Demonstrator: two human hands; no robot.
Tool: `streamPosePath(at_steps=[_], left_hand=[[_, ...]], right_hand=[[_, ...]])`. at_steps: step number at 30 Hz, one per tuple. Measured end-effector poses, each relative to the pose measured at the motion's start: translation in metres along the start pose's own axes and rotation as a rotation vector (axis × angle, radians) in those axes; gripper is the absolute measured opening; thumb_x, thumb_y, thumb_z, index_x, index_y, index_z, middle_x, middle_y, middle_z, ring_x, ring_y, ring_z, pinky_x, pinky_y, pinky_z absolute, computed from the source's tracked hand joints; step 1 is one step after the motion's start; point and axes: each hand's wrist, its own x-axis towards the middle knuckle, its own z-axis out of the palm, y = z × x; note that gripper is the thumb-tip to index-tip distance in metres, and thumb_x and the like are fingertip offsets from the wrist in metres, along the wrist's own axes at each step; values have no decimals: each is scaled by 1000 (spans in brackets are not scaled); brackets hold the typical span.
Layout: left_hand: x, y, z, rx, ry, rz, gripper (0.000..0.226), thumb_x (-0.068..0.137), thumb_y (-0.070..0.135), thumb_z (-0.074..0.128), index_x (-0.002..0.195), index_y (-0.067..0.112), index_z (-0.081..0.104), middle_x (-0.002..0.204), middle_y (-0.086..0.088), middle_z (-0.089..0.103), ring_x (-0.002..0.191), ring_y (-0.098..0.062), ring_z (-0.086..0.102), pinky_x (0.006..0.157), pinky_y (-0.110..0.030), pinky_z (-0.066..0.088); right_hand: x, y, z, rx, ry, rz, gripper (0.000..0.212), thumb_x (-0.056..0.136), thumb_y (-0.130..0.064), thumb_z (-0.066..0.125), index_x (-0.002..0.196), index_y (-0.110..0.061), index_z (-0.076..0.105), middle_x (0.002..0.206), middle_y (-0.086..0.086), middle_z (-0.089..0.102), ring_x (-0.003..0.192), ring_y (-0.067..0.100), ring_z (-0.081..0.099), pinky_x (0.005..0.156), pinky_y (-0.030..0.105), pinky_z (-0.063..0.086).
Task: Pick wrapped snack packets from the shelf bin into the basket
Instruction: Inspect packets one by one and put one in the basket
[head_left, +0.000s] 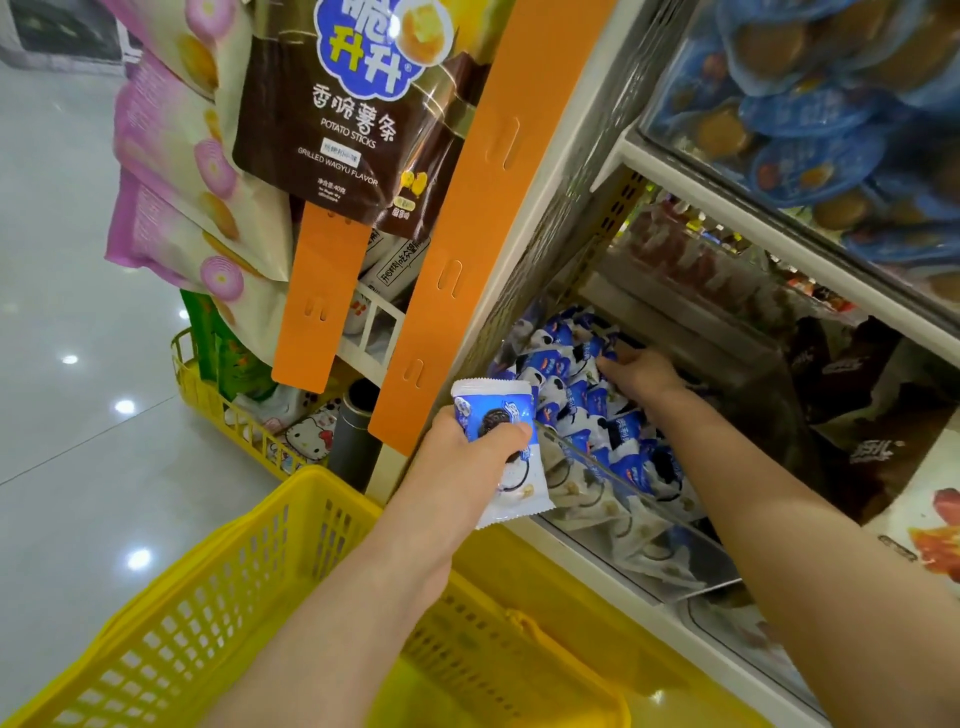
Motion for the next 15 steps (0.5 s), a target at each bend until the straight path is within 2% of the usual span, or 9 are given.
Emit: streamPosePath(at_steps=[4,6,8,10,12,15], left_hand=[[3,-2,1,-34,12,-13,22,88,18,59,109,14,53,78,-4,64,51,-5,61,42,-18,46],[2,-7,1,-4,-3,5,24,88,20,59,112,15,54,87,-6,65,66,-9,64,56,-23,50],[-1,-12,2,33,-30,18,26,88,22,59,114,19,56,99,-5,67,84,-16,66,70,-30,52],[-4,-18,0,64,-53,46,21,88,22,60,109,24,58,99,-1,70,83,-12,68,65,-24,53],[-9,-22,-2,94,-73,93,18,87,20,61,104,26,60,95,3,71,77,-6,69,55,-16,50],[-15,-28,-4,170,-99,162,22,86,17,62,103,31,59,93,9,70,76,0,67,55,-11,47]], right_hand=[[-14,-2,-4,-64,71,-119,44,96,-32,46,121,5,54,116,24,60,106,35,56,90,40,44],[-31,-4,-9,-7,140,-222,40,97,-30,45,126,-2,51,119,14,60,106,26,56,86,31,43],[-58,-6,-13,135,215,-363,31,97,-26,46,123,-10,53,115,4,60,99,13,56,78,17,43],[-90,-4,-11,281,227,-494,19,96,-26,46,110,-20,57,99,-5,62,87,6,57,69,11,43],[-123,2,-6,355,193,-565,12,96,-28,46,100,-28,57,87,-9,62,78,2,58,63,12,44],[-162,14,6,307,153,-685,16,95,-23,48,106,-21,59,90,-13,59,77,-4,54,65,8,42]])
